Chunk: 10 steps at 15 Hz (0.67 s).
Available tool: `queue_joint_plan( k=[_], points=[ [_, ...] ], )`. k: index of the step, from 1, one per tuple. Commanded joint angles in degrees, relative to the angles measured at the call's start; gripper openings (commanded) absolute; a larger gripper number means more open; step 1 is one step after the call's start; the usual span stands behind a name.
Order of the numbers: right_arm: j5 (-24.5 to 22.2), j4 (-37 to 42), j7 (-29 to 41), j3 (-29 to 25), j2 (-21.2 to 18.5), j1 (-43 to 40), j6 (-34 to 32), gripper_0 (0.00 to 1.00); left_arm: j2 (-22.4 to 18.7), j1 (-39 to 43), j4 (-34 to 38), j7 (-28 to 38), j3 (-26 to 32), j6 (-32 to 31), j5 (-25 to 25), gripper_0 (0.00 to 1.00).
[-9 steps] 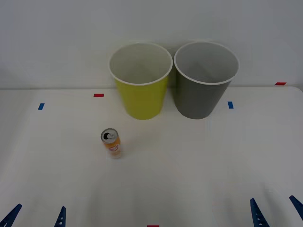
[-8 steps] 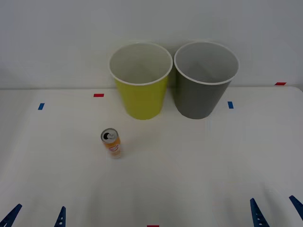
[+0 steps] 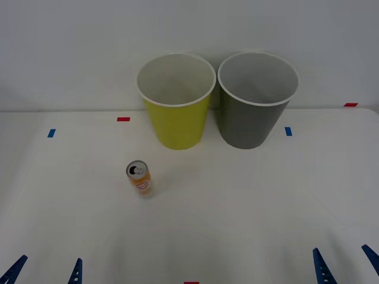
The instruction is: Put cans in the gray bin and PET bottles in the light green bin.
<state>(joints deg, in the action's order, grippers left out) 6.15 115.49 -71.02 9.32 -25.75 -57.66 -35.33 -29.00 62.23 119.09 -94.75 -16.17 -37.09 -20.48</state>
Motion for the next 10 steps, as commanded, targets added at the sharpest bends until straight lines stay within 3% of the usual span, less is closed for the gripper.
queue_joint_plan(
  k=[1,10],
  points=[
    [0.0,0.0,0.0,0.0,0.0,0.0,0.0,1.0,0.0,0.0,0.0,0.0,0.0,0.0,0.0,1.0],
    [0.0,0.0,0.0,0.0,0.0,0.0,0.0,1.0,0.0,0.0,0.0,0.0,0.0,0.0,0.0,1.0]
  ],
)
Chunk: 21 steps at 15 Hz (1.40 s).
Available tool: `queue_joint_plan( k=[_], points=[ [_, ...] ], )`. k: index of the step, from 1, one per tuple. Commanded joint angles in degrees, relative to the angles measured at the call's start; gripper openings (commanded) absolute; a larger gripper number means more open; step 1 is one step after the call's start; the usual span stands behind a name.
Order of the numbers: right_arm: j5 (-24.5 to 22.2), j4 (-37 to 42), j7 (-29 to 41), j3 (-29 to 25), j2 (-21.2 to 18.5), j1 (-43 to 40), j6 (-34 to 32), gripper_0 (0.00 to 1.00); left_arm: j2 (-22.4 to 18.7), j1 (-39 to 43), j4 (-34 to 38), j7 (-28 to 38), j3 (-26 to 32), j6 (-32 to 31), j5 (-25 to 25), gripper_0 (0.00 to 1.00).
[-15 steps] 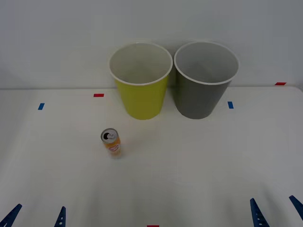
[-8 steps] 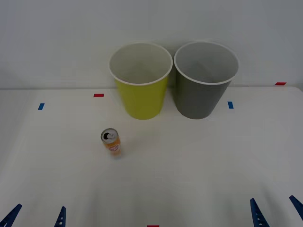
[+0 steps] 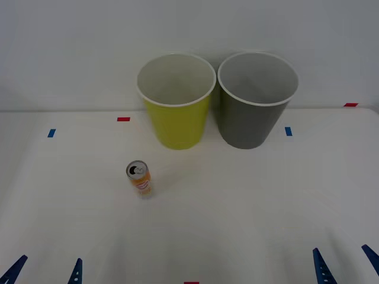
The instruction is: Put cans in the gray bin and PET bottles in the light green bin.
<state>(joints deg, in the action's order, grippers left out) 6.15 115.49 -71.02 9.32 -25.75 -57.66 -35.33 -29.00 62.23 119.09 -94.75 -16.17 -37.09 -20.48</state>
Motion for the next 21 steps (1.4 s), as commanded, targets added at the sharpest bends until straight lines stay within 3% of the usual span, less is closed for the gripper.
queue_joint_plan(
  k=[1,21],
  points=[
    [0.0,0.0,0.0,0.0,0.0,0.0,0.0,1.0,0.0,0.0,0.0,0.0,0.0,0.0,0.0,1.0],
    [0.0,0.0,0.0,0.0,0.0,0.0,0.0,1.0,0.0,0.0,0.0,0.0,0.0,0.0,0.0,1.0]
  ],
)
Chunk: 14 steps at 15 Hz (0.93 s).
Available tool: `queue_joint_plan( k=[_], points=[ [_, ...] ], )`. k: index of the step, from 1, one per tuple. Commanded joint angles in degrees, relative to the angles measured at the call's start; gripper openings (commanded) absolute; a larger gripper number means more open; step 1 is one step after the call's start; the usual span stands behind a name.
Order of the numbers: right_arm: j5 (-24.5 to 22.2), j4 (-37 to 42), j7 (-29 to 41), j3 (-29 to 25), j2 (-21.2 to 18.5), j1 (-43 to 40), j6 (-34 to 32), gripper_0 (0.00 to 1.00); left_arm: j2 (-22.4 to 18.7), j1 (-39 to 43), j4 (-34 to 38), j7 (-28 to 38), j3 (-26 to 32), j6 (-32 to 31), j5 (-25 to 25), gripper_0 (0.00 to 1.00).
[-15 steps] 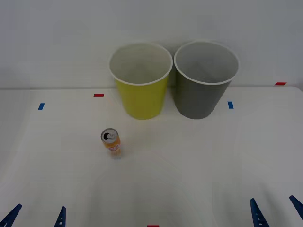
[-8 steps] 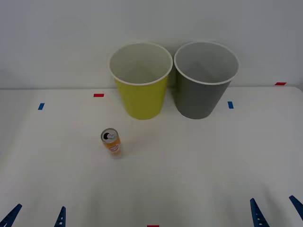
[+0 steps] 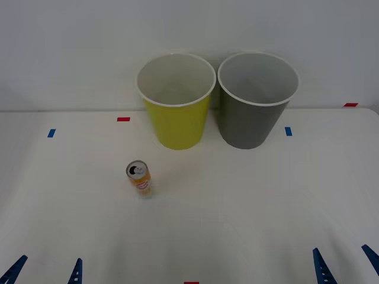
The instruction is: Put cans in the gray bin and PET bottles in the light green bin.
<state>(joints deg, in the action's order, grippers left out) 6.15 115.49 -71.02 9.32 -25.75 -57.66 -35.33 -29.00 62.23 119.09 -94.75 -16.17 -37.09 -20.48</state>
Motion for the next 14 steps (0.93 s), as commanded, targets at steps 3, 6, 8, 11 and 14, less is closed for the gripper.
queue_joint_plan(
  k=[3,6,8,11,14],
  points=[
    [0.0,0.0,0.0,0.0,0.0,0.0,0.0,1.0,0.0,0.0,0.0,0.0,0.0,0.0,0.0,1.0],
    [0.0,0.0,0.0,0.0,0.0,0.0,0.0,1.0,0.0,0.0,0.0,0.0,0.0,0.0,0.0,1.0],
    [0.0,0.0,0.0,0.0,0.0,0.0,0.0,1.0,0.0,0.0,0.0,0.0,0.0,0.0,0.0,1.0],
    [0.0,0.0,0.0,0.0,0.0,0.0,0.0,1.0,0.0,0.0,0.0,0.0,0.0,0.0,0.0,1.0],
    [0.0,0.0,0.0,0.0,0.0,0.0,0.0,1.0,-0.9,-1.8,-2.6,0.1,0.1,-0.8,0.9,1.0]
  ],
)
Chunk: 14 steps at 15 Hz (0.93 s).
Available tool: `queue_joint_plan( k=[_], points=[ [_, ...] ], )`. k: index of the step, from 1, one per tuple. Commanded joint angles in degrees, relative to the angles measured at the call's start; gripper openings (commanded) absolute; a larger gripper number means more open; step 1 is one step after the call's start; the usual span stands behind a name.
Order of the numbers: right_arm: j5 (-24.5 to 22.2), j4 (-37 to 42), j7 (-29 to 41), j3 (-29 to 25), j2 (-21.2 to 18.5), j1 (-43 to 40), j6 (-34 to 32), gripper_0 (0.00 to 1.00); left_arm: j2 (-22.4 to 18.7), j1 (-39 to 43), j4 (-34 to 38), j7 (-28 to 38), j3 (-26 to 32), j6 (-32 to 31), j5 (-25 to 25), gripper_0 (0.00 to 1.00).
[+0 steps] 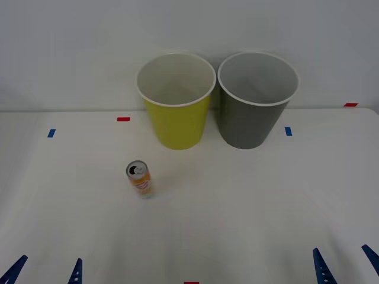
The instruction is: Put cans in the gray bin and PET bottles in the light green bin.
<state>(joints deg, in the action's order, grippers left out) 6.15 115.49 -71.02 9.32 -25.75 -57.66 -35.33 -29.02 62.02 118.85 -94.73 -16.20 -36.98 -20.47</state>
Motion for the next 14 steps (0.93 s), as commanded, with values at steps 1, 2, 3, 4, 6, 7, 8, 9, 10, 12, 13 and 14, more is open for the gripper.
queue_joint_plan(
  k=[1,2,3,4,6,7,8,9,10,12,13,14],
  points=[
    [0.0,0.0,0.0,0.0,0.0,0.0,0.0,1.0,-2.5,-2.4,-2.5,0.1,0.1,-1.1,0.9,1.0],
    [0.0,0.0,0.0,0.0,0.0,0.0,0.0,1.0,-4.6,-3.3,-2.8,-0.1,0.0,-1.1,1.0,1.0],
    [0.0,0.0,0.0,0.0,0.0,0.0,0.0,1.0,-7.6,-4.7,-3.2,-0.1,-0.3,-1.1,1.2,1.0],
    [0.0,0.0,0.0,0.0,0.0,0.0,0.0,1.0,-9.7,-6.0,-3.5,0.0,-0.4,-1.1,1.1,1.0],
    [0.0,0.0,0.0,0.0,0.0,0.0,0.0,1.0,-15.0,-10.1,-5.4,-0.1,-1.6,-1.1,1.2,1.0],
    [0.0,0.0,0.0,0.0,0.0,0.0,0.0,1.0,-17.7,-12.4,-6.8,-0.1,-2.8,-1.6,1.1,1.0],
    [0.0,0.0,0.0,0.0,0.0,0.0,0.0,1.0,-20.6,-15.9,-8.9,0.1,-4.6,-2.3,0.6,1.0],
    [0.0,0.0,0.0,0.0,0.0,0.0,0.0,1.0,-22.3,-18.4,-10.4,0.1,-5.9,-2.4,0.1,1.0],
    [0.0,0.0,0.0,0.0,0.0,0.0,0.0,1.0,-23.4,-21.0,-11.5,0.1,-7.1,-2.4,-0.5,1.0],
    [0.0,0.0,0.0,0.0,0.0,0.0,0.0,1.0,-24.6,-27.0,-14.1,0.1,-10.3,-2.4,-1.7,1.0],
    [0.0,0.0,0.0,0.0,0.0,0.0,0.0,1.0,-25.0,-30.6,-15.1,0.2,-12.8,-2.6,-3.4,1.0],
    [0.0,0.0,0.0,0.0,0.0,0.0,0.0,1.0,-25.4,-33.6,-16.2,0.2,-15.0,-2.6,-4.9,1.0]
  ],
)
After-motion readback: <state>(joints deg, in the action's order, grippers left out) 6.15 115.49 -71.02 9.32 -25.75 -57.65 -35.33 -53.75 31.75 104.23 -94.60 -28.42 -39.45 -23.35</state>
